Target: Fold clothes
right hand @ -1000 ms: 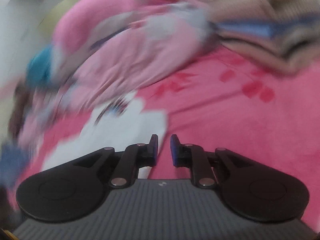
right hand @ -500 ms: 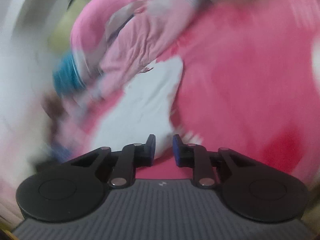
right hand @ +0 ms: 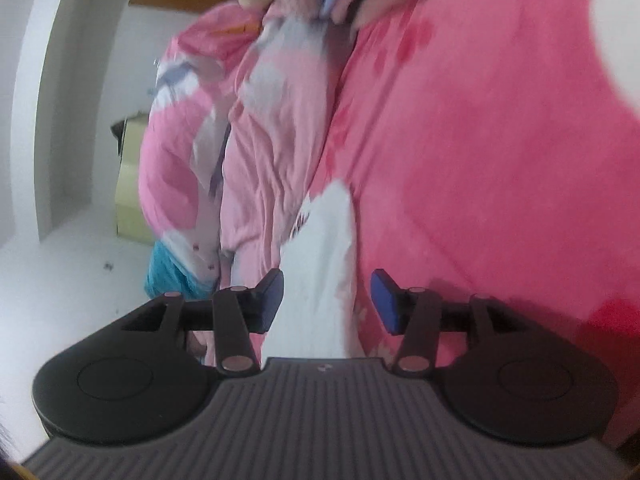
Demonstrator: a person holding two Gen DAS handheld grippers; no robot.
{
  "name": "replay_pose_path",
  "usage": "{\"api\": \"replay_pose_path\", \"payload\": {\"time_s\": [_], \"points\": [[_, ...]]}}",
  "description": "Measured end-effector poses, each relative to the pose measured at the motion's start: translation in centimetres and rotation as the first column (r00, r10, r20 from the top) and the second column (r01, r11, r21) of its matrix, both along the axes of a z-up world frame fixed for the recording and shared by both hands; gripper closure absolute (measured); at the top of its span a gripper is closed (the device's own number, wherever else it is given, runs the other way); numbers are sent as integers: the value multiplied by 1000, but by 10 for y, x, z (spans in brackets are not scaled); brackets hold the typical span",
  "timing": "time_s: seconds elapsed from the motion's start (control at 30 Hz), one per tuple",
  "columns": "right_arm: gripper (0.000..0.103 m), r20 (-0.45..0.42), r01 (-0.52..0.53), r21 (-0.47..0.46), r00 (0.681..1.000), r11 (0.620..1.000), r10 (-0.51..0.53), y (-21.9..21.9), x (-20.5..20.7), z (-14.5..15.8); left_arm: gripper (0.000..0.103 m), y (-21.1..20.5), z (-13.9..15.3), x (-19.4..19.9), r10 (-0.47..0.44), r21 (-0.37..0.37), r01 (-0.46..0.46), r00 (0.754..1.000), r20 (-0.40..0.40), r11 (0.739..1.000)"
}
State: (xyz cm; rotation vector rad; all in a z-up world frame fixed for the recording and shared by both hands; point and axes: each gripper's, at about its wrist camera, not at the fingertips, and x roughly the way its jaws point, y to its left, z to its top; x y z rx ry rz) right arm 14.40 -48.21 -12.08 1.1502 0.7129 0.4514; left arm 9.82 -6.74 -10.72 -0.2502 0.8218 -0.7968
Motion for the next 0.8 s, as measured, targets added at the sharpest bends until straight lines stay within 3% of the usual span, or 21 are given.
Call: {"api": "replay_pose_path", "payload": {"time_s": [0.2, 0.37, 0.67, 0.8], "points": [[52, -66, -100, 10, 993, 995, 101, 18, -37, -2, 53, 3, -2, 4, 0, -25, -1, 1000, -22, 1000], [51, -97, -186, 21, 978, 982, 187, 48, -27, -8, 53, 2, -2, 4, 4, -28, -5, 1000, -31, 1000], [51, -157, -190, -109, 973, 976, 172, 63, -12, 0, 53, 4, -3, 4, 6, -39, -8, 999, -36, 999], [51, -167, -180, -121, 973, 976, 159, 60, -14, -2, 53, 5, -4, 5, 4, -42, -6, 999, -37, 999]]}}
